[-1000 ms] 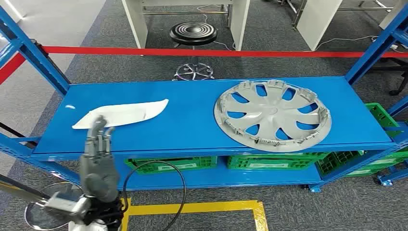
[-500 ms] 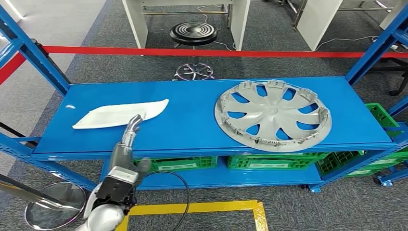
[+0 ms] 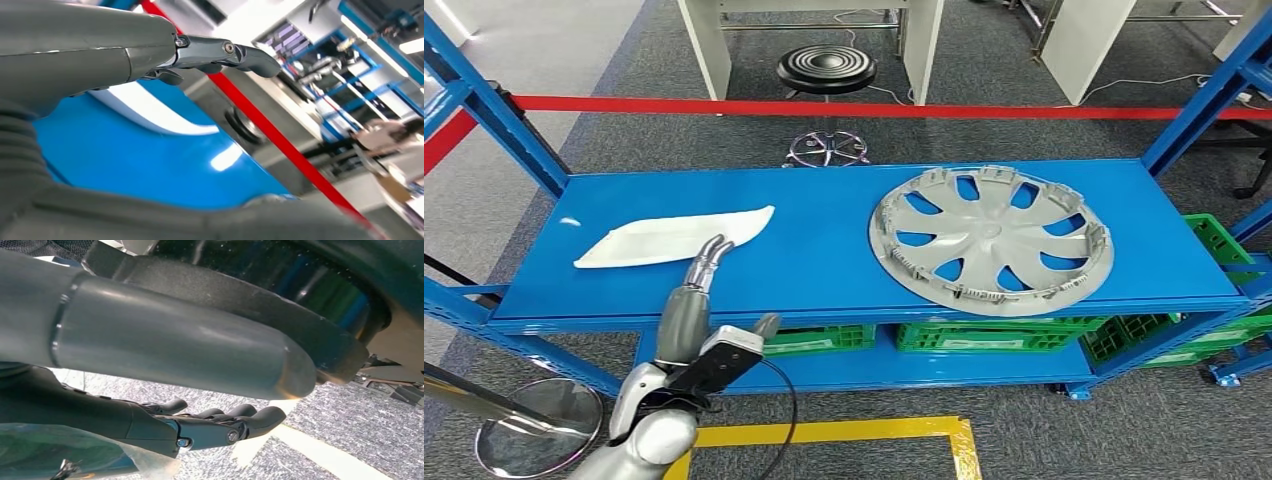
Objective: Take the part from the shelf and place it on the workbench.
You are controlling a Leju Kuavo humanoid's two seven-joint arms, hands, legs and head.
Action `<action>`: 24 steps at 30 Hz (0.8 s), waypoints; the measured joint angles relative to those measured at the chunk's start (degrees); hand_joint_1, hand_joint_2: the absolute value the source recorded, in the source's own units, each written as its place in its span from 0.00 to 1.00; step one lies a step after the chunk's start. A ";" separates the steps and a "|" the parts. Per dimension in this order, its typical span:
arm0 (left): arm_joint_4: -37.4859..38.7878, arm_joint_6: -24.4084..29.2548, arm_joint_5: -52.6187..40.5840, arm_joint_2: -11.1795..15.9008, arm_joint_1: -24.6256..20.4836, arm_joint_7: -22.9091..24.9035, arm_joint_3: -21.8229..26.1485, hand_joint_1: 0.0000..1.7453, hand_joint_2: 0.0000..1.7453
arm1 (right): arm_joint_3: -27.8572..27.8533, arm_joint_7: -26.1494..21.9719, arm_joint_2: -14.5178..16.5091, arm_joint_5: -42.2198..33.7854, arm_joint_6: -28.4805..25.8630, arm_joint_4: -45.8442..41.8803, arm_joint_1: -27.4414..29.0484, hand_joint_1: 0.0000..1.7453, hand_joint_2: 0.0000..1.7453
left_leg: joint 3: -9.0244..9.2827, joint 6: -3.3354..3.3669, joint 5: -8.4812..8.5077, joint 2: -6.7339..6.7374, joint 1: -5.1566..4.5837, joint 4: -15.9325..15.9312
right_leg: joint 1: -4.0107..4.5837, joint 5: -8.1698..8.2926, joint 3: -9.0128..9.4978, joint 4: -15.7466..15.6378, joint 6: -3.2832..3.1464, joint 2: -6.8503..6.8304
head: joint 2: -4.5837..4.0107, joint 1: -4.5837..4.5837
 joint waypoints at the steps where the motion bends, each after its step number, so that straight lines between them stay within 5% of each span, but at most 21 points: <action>1: 0.54 1.03 -1.31 0.01 -0.19 0.51 0.00 0.00 0.00 | 0.01 0.07 -0.01 0.13 0.03 0.00 -0.01 0.00 0.00 | 0.00 0.00 0.00 0.00 0.00 0.00 | 0.00 0.00 0.00 0.00 0.00 0.00 | 0.00 0.01; 13: 9.06 10.44 -16.89 0.61 -4.44 7.28 0.16 0.00 0.00 | 0.36 0.39 -0.20 1.79 0.48 0.00 -0.28 0.00 0.00 | 0.00 0.00 0.00 0.00 0.00 0.00 | 0.00 0.00 0.01 0.00 0.00 -0.01 | 0.00 0.01; 21: 15.38 10.33 -14.79 0.28 -7.93 6.95 0.50 0.00 0.00 | 1.04 0.53 -0.28 2.74 0.72 0.00 -0.49 0.00 0.00 | 0.00 0.01 0.01 0.00 0.00 0.00 | 0.00 0.00 0.00 0.00 0.00 0.00 | 0.00 0.00; 24: 17.94 10.10 -15.30 -0.02 -10.03 7.18 0.52 0.00 0.75 | 1.08 0.58 -0.28 3.19 0.82 0.01 -0.57 0.00 0.00 | 0.00 0.01 0.02 0.00 0.00 0.01 | 0.00 0.00 0.00 0.00 0.00 0.00 | 0.00 0.00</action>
